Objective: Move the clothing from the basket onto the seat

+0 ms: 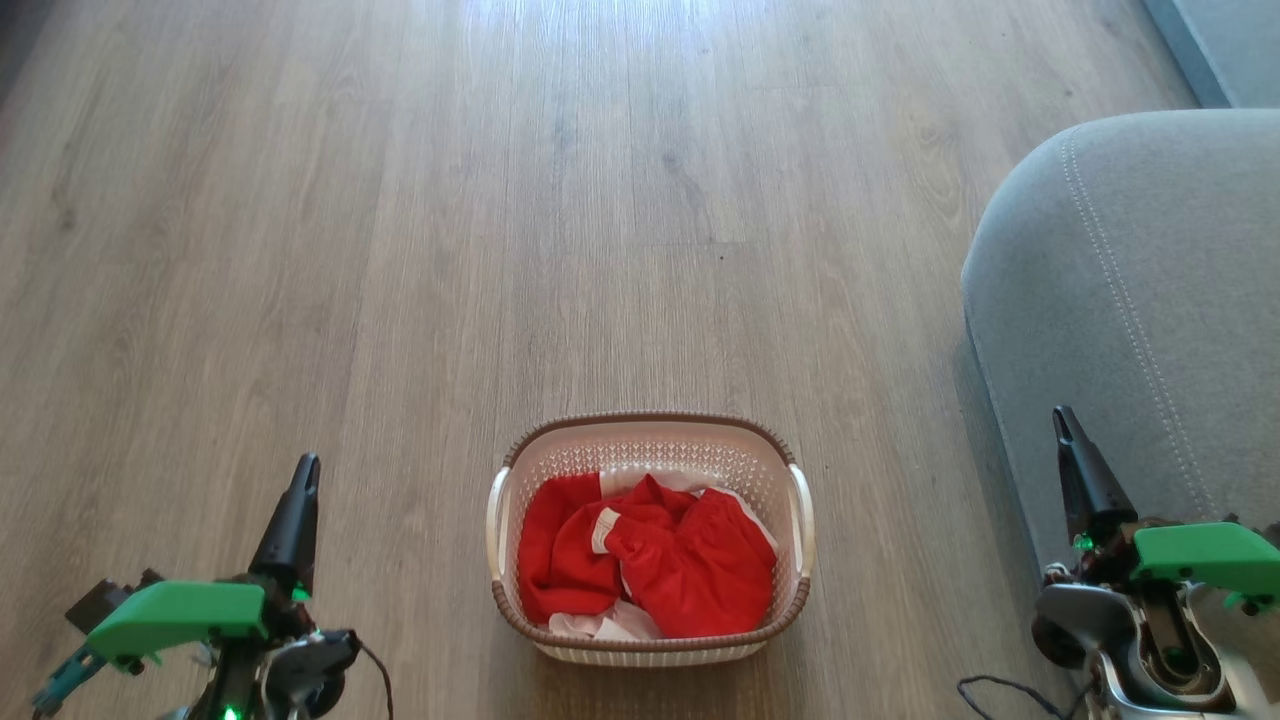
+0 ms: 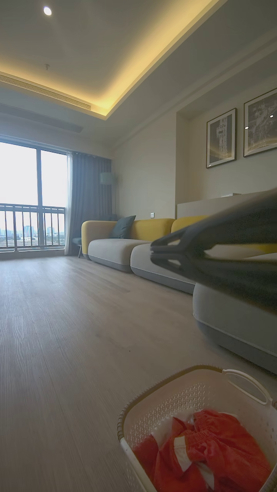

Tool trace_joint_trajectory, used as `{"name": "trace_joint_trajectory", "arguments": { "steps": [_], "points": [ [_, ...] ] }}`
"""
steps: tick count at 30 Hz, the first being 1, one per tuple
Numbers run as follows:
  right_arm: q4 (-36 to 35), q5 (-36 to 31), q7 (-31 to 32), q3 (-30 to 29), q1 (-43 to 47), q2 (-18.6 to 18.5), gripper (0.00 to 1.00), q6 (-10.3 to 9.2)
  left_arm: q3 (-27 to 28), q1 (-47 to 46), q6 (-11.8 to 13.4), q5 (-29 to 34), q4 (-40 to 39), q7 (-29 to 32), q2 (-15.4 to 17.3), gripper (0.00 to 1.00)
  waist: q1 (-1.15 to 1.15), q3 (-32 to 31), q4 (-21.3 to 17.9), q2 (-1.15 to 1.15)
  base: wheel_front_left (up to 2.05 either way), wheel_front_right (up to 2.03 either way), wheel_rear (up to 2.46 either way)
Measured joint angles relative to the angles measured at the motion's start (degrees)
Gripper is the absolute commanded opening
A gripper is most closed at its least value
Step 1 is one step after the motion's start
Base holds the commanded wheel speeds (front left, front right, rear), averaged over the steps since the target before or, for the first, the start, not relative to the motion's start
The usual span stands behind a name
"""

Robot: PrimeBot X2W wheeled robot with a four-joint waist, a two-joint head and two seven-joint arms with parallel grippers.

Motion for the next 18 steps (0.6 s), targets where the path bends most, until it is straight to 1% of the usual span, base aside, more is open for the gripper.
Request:
{"name": "trace_joint_trajectory", "arguments": {
  "steps": [18],
  "points": [
    [0.00, 0.00, 0.00, 0.00, 0.00, 0.00, 0.00, 0.00, 0.00, 0.00, 0.00, 0.01, 0.00, 0.00, 0.00, 0.00, 0.00, 0.00, 0.00, 0.00, 0.00, 0.00, 0.00]
  ]
}}
